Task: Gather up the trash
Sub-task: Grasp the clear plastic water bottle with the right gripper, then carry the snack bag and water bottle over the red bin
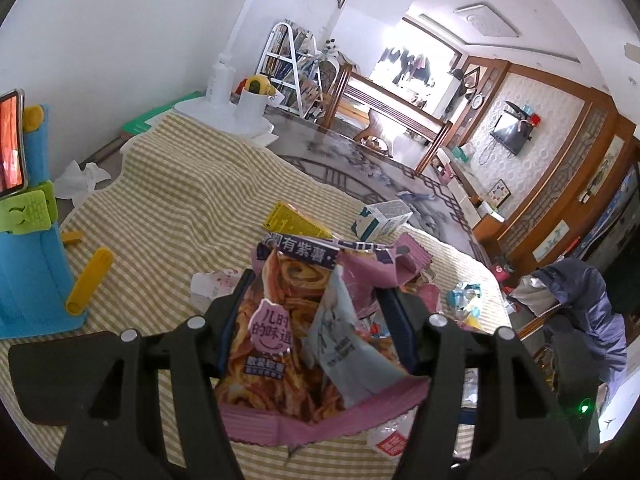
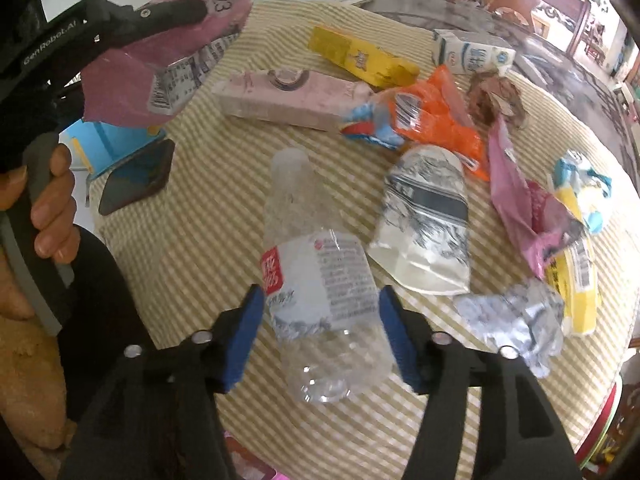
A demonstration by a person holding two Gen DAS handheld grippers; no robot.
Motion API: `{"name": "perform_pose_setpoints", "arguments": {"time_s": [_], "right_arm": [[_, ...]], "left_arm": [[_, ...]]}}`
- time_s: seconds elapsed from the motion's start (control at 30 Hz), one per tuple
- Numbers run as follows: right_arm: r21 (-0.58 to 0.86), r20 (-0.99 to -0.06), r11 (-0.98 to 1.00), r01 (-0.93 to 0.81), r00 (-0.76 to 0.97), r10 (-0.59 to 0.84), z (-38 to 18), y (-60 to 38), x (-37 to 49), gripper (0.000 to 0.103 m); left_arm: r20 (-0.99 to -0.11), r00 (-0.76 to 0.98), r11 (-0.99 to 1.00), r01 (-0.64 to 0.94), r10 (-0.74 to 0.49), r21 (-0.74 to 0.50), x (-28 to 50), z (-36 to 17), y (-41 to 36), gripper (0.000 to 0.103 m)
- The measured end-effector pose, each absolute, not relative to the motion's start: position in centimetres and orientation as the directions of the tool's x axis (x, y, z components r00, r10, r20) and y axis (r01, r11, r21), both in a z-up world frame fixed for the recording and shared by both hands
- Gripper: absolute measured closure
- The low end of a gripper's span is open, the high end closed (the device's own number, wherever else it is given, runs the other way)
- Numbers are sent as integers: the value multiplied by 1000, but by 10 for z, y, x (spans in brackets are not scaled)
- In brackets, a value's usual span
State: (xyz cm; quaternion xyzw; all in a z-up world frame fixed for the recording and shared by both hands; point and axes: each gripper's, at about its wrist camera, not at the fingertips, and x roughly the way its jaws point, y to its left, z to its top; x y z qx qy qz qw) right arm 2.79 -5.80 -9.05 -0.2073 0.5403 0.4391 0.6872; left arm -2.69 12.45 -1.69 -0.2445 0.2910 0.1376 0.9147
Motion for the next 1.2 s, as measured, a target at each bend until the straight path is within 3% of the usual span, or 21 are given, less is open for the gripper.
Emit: {"name": "perform_pose_setpoints", "arguments": {"time_s": [0.13,0.33,0.5,0.97,1.2], "right_arm": [[194,-928,523,-830,18,373,-98,-46,28,35],[189,-939,520,-833,1,343,-113,-41,26,34],[199,-934,519,-831,0,359,-119,-49,19,44],[366,-799,559,-744,57,599,-65,-131,33,44],[369,-701,674,-640,284,654,-46,-193,68,44]], "left_arm": [[-605,789,843,-394,107,-365,-25,-19,124,45],[-606,788,844,-393,106,-364,-25,-19,121,44],[-607,788,844,-394,107,-363,-25,-19,121,44],[-650,752,870,-391,114,-300,-13,-32,112,44],[-670,732,897,-372,125,-238,-4,-41,99,44]]}}
